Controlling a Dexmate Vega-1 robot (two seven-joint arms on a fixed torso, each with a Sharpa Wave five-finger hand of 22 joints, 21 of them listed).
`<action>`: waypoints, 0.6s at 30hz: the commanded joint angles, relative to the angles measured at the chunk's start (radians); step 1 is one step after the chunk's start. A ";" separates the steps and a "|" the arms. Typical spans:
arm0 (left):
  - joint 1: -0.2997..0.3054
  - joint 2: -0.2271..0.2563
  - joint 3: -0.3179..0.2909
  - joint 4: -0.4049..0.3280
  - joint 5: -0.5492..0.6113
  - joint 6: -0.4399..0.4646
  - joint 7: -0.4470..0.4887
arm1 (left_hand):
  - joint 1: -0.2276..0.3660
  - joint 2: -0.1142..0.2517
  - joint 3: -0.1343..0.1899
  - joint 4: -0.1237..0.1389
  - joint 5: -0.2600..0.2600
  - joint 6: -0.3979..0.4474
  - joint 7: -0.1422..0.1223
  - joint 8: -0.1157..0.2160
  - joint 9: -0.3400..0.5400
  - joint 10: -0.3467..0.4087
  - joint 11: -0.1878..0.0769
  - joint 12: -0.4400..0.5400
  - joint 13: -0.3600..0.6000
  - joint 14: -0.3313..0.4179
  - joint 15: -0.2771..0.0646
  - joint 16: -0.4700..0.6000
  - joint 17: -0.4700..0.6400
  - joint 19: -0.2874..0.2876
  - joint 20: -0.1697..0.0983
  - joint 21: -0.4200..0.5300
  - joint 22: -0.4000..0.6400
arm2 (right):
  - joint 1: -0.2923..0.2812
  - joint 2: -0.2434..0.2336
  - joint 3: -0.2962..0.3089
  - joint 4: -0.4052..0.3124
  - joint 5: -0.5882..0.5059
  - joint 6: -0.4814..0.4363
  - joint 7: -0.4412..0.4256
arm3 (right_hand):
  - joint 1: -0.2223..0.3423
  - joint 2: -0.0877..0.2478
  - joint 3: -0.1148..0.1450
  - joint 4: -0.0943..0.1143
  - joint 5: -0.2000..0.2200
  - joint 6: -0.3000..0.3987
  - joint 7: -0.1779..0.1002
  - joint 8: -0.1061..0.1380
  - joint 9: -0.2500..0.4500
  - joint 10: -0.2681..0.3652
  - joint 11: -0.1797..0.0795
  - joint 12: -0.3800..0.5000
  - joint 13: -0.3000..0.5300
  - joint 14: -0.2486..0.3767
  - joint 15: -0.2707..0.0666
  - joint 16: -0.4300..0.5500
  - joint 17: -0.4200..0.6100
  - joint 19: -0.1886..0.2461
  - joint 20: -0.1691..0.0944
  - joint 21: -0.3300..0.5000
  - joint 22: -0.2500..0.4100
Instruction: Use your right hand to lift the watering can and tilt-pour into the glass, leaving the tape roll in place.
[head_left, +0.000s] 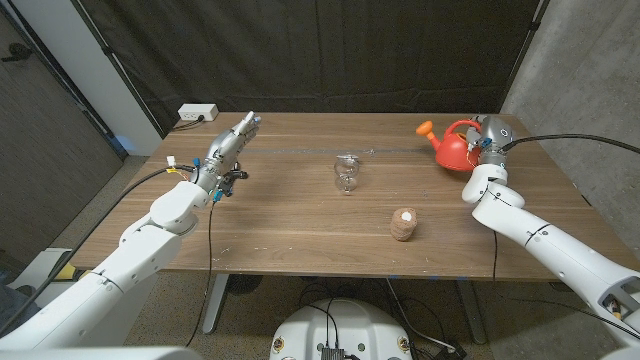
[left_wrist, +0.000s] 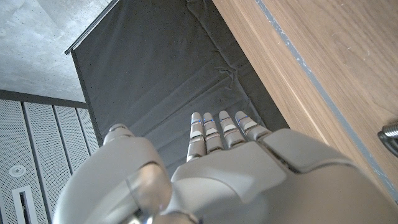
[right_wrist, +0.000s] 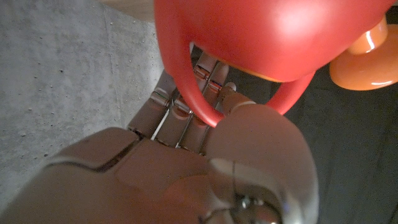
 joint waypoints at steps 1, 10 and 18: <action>0.000 -0.006 0.002 -0.004 0.007 0.006 0.010 | -0.003 0.000 -0.006 0.002 0.001 0.004 0.000 0.003 0.002 0.003 -0.001 0.006 0.002 -0.002 0.003 0.009 0.002 -0.004 0.007 0.006 0.002 | 0.035 0.013 -0.015 0.075 0.031 0.005 0.016 | -0.010 -0.001 0.006 0.002 0.004 0.009 -0.003 0.006 0.003 0.006 -0.004 0.003 0.004 -0.010 -0.019 -0.003 0.000 -0.009 -0.122 0.003 -0.002; 0.003 -0.011 0.004 -0.011 0.013 0.009 0.022 | -0.003 0.001 -0.007 0.002 0.001 0.006 0.001 0.004 0.002 0.001 -0.003 0.005 0.002 -0.003 0.003 0.009 0.002 -0.004 0.007 0.006 0.002 | 0.060 0.027 -0.021 0.126 0.061 0.007 0.022 | -0.021 -0.001 0.009 0.009 0.006 0.008 -0.006 0.005 0.003 -0.011 -0.004 -0.002 0.011 -0.033 -0.017 -0.014 -0.002 -0.032 -0.122 0.000 -0.013; 0.003 -0.013 0.007 -0.016 0.016 0.018 0.028 | -0.002 0.001 -0.008 0.002 0.000 0.006 -0.001 0.004 0.002 0.003 -0.003 0.006 0.002 -0.003 0.004 0.009 0.002 -0.004 0.007 0.007 0.002 | 0.063 0.031 -0.021 0.157 0.085 0.020 0.014 | -0.030 -0.002 0.012 0.013 0.007 0.005 -0.008 0.005 0.004 -0.026 0.000 -0.006 0.018 -0.060 -0.016 -0.026 -0.003 -0.059 -0.122 -0.006 -0.024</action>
